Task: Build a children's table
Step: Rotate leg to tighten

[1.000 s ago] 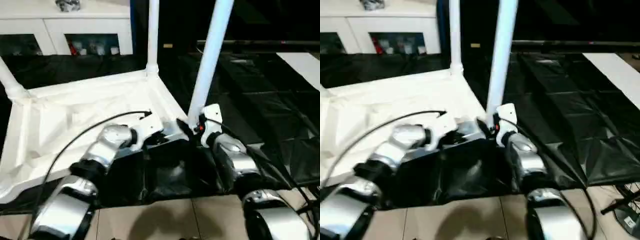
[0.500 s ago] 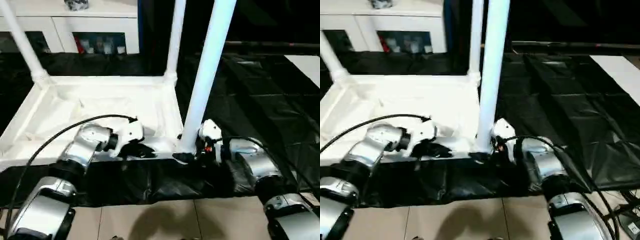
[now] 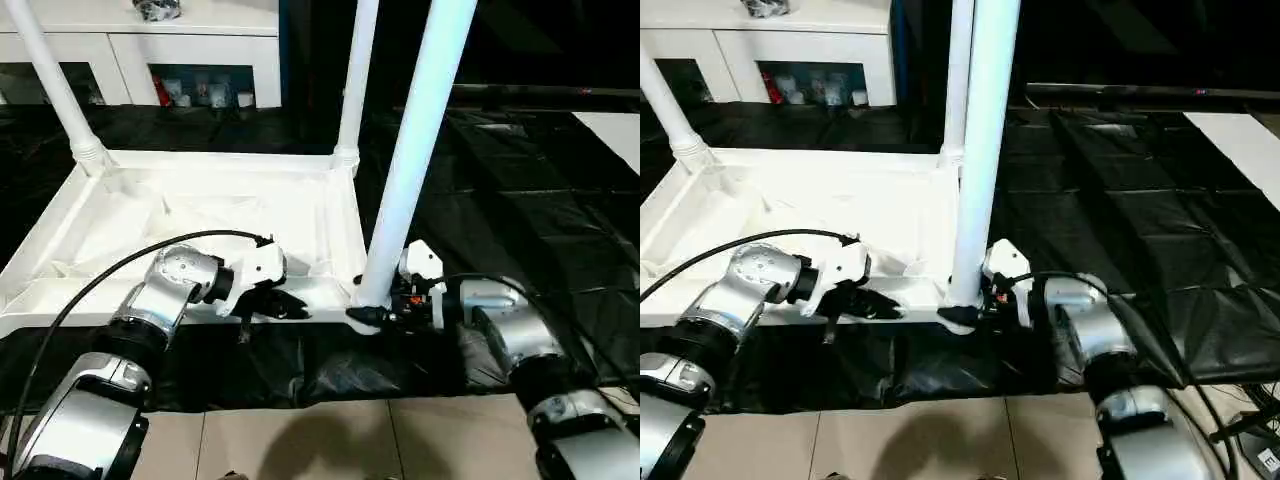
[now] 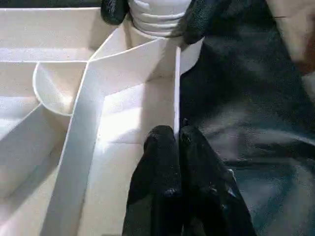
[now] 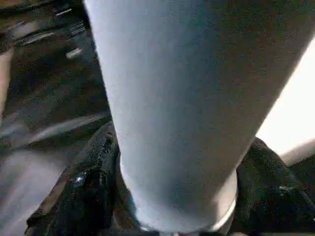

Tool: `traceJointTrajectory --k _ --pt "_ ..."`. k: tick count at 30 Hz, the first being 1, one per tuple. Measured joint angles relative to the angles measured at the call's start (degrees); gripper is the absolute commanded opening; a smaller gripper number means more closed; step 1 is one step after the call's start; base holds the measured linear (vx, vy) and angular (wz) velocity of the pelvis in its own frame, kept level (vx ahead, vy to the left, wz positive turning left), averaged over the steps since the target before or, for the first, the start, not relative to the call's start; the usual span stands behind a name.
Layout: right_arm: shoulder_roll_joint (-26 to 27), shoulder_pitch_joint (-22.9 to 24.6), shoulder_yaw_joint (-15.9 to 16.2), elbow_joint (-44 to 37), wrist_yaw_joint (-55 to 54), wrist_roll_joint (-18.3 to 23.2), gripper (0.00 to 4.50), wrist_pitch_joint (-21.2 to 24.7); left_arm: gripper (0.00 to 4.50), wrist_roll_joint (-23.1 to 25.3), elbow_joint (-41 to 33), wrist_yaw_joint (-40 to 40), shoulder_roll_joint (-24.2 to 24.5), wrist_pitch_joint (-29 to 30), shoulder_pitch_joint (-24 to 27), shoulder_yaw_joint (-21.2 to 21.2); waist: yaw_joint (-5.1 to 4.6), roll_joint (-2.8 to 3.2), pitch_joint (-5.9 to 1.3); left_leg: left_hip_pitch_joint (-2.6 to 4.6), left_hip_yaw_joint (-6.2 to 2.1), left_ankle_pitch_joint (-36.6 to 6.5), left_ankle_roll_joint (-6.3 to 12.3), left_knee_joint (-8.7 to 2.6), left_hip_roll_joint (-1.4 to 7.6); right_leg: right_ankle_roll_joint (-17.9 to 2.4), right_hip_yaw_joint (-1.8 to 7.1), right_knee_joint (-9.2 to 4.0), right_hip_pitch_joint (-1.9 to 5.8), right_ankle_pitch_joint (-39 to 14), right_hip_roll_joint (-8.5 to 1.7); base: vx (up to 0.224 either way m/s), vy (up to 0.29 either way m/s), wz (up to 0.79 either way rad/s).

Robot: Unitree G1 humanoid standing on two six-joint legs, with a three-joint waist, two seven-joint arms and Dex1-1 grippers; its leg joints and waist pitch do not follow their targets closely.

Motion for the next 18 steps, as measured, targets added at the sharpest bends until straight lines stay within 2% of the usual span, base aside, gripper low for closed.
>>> traceJointTrajectory --k 4,8,10,11,12,14,16,18 --pt "5.5 -1.5 -4.8 4.1 -19.8 -0.8 2.70 -0.2 0.00 2.6 -0.7 11.0 -4.9 5.1 -0.2 0.9 -0.96 0.01 -0.04 0.08 -0.01 0.0 0.00 0.14 -0.06 0.1 0.03 -0.15 0.09 -0.1 -0.05 0.000 0.000 0.00" --pt "8.5 -4.0 -7.4 7.5 -34.3 -1.0 2.70 -0.2 0.00 3.9 0.0 19.1 -9.6 7.5 -1.0 0.8 -1.72 0.07 -0.07 0.03 -0.01 0.0 0.01 0.29 -0.11 0.1 0.06 -0.21 0.11 -0.1 -0.08 0.000 0.000 0.00" --pt "9.3 -4.1 -7.5 7.7 -36.9 -1.6 2.70 -0.8 0.00 4.0 0.1 20.1 -9.9 7.5 -1.1 0.8 -1.69 0.08 -0.07 0.00 -0.06 0.0 0.01 0.24 -0.10 0.1 0.03 -0.20 0.08 -0.1 -0.07 0.000 0.000 0.00" --pt "9.3 -4.1 -7.5 7.7 -37.1 -1.8 3.26 -1.1 0.00 4.0 0.1 20.2 -9.9 7.5 -1.1 0.8 -1.68 0.11 -0.06 -0.01 -0.07 0.0 0.01 0.22 -0.10 0.1 0.02 -0.20 0.08 -0.1 -0.07 0.000 0.000 0.00" --pt "9.4 -4.1 -7.6 7.7 -37.2 -1.9 3.40 -1.3 0.00 4.0 0.1 20.2 -9.9 7.4 -1.1 0.8 -1.68 0.12 -0.06 -0.03 -0.07 0.0 0.01 0.20 -0.10 0.1 0.02 -0.20 0.07 -0.1 -0.07 0.000 0.000 0.00" --pt "10.0 -4.1 -8.3 7.7 -37.0 -1.7 3.46 -1.7 0.00 4.1 0.1 20.2 -9.9 7.1 -1.1 0.8 -1.69 0.13 -0.05 -0.05 -0.07 0.0 0.01 0.19 -0.09 0.1 0.02 -0.18 0.04 0.0 -0.07 0.000 0.000 0.00" --pt "9.9 -4.0 -8.6 7.7 -36.0 -1.6 3.76 -2.1 0.00 4.1 0.1 19.8 -9.6 6.5 -1.1 0.8 -1.68 0.17 -0.02 -0.09 -0.06 0.0 0.02 0.19 -0.09 0.1 0.03 -0.17 0.02 0.0 -0.07 0.000 0.000 0.00" --pt "9.0 -3.9 -8.2 7.7 -31.8 -1.5 3.86 -2.6 0.00 4.0 -0.4 17.8 -8.5 5.4 -0.8 0.8 -1.71 0.18 -0.01 -0.15 -0.06 0.0 0.02 0.16 -0.09 0.1 0.02 -0.16 -0.04 0.0 -0.06 0.000 0.000 0.00"
